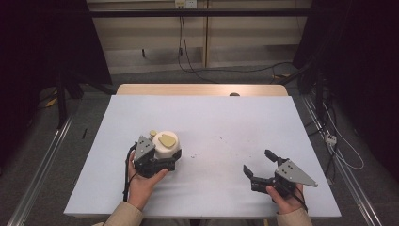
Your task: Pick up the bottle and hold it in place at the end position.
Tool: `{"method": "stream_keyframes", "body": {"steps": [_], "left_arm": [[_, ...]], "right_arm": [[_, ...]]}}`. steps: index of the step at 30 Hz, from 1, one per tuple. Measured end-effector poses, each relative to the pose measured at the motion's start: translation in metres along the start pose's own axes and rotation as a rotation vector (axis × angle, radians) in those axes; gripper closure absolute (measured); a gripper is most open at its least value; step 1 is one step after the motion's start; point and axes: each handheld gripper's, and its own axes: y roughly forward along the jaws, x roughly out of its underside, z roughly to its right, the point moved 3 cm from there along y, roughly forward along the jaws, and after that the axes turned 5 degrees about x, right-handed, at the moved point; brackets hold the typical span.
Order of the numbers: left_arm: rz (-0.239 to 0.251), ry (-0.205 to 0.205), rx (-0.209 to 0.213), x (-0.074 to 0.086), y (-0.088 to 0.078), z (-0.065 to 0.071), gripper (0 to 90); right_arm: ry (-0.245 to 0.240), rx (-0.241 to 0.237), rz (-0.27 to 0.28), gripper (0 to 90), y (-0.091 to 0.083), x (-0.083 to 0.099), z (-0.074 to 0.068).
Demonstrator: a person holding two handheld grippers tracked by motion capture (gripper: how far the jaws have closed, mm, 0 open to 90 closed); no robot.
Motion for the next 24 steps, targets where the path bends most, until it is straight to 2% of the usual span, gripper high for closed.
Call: {"method": "stream_keyframes", "body": {"steps": [3, 12, 21, 24], "left_arm": [[-0.007, 0.011, 0.009, -0.002, 0.002, 0.002, 6.1], [0.0, -0.005, 0.029, -0.008, 0.009, 0.005, 6.2], [0.001, 0.004, 0.043, -0.012, 0.019, 0.009, 6.2], [-0.002, -0.022, 0.048, -0.012, 0.024, 0.009, 6.2]], "right_arm": [[-0.004, -0.002, -0.004, 6.2, 0.001, 0.0, 0.0], [0.001, -0.004, -0.005, 6.2, 0.002, 0.001, 0.0], [0.005, -0.004, -0.003, 6.2, 0.001, 0.0, 0.0], [0.007, -0.004, -0.001, 6.2, 0.001, 0.0, 0.0]]}}
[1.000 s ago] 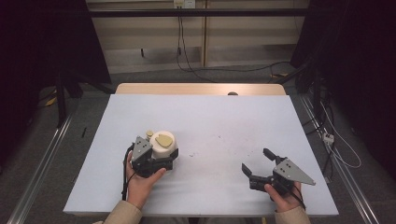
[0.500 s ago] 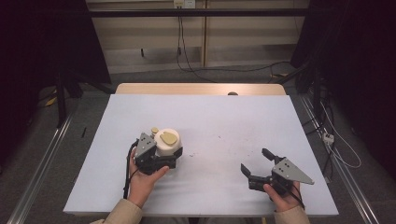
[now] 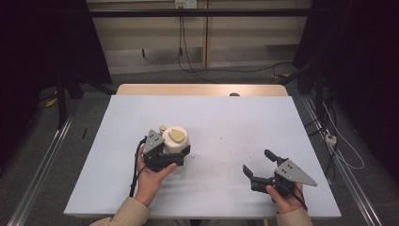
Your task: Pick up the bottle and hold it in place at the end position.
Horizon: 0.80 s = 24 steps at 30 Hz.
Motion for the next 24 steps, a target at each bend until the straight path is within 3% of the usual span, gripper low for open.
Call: {"method": "stream_keyframes", "body": {"steps": [19, 24], "left_arm": [[0.004, -0.02, -0.003, -0.007, 0.013, -0.004, 6.2], [-0.008, -0.008, 0.004, -0.008, 0.018, -0.001, 6.2]], "right_arm": [[-0.003, -0.005, 0.001, 5.8, 0.001, 0.0, -0.001], [-0.005, -0.007, 0.003, 5.8, 0.001, 0.0, -0.001]]}}
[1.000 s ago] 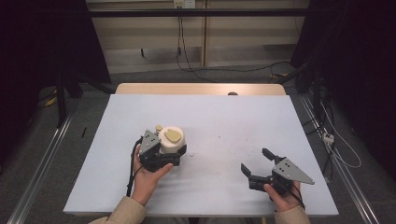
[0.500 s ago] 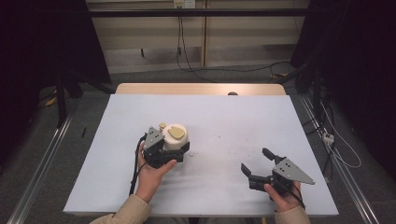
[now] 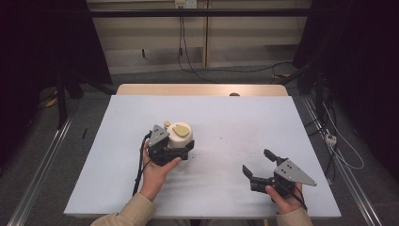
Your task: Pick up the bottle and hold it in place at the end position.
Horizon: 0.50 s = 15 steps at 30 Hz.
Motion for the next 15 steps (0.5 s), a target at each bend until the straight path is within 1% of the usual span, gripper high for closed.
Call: {"method": "stream_keyframes", "body": {"steps": [4, 6, 9, 13, 15], "left_arm": [[-0.001, 0.019, -0.013, -0.002, 0.004, 0.0, 6.3], [0.001, 0.011, -0.003, -0.003, 0.005, 0.0, 6.3], [0.001, 0.015, -0.009, -0.005, 0.007, -0.001, 6.3], [0.002, 0.004, -0.007, -0.005, 0.011, -0.003, 6.3], [0.003, 0.004, -0.007, -0.005, 0.011, -0.003, 6.3]], "right_arm": [[-0.002, -0.001, 0.001, 5.8, 0.0, 0.0, 0.0], [-0.005, -0.003, -0.001, 5.8, 0.001, 0.0, -0.001], [-0.003, -0.002, 0.0, 5.8, 0.0, 0.0, -0.001], [0.001, 0.001, 0.0, 5.8, 0.0, 0.0, 0.0], [0.002, 0.0, 0.0, 5.8, 0.0, 0.0, 0.0]]}}
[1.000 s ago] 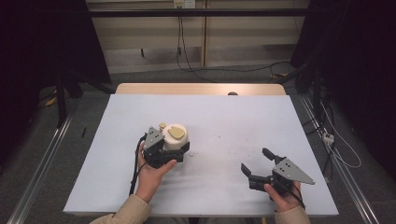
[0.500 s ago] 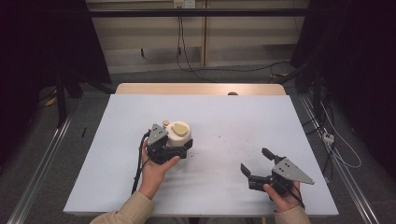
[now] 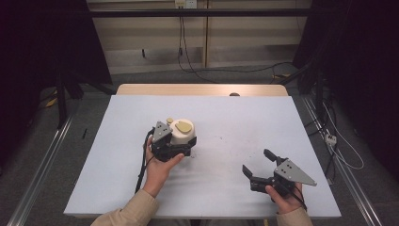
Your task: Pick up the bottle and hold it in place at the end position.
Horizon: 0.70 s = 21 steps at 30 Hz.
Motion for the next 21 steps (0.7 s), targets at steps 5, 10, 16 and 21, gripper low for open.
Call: {"method": "stream_keyframes", "body": {"steps": [5, 10, 16, 21], "left_arm": [[0.002, -0.003, 0.002, -0.001, 0.002, -0.002, 6.3], [0.0, -0.005, 0.01, -0.003, 0.005, -0.002, 6.3], [0.009, -0.006, 0.023, -0.007, 0.009, -0.002, 6.3], [0.011, -0.008, 0.019, -0.008, 0.011, -0.003, 6.3]], "right_arm": [[-0.003, -0.002, 0.003, 5.8, 0.0, 0.0, 0.0], [-0.002, -0.002, 0.001, 5.8, 0.001, 0.0, 0.0], [-0.001, -0.002, 0.001, 5.8, 0.001, 0.0, -0.001], [-0.001, -0.001, 0.002, 5.8, 0.001, 0.0, 0.0]]}}
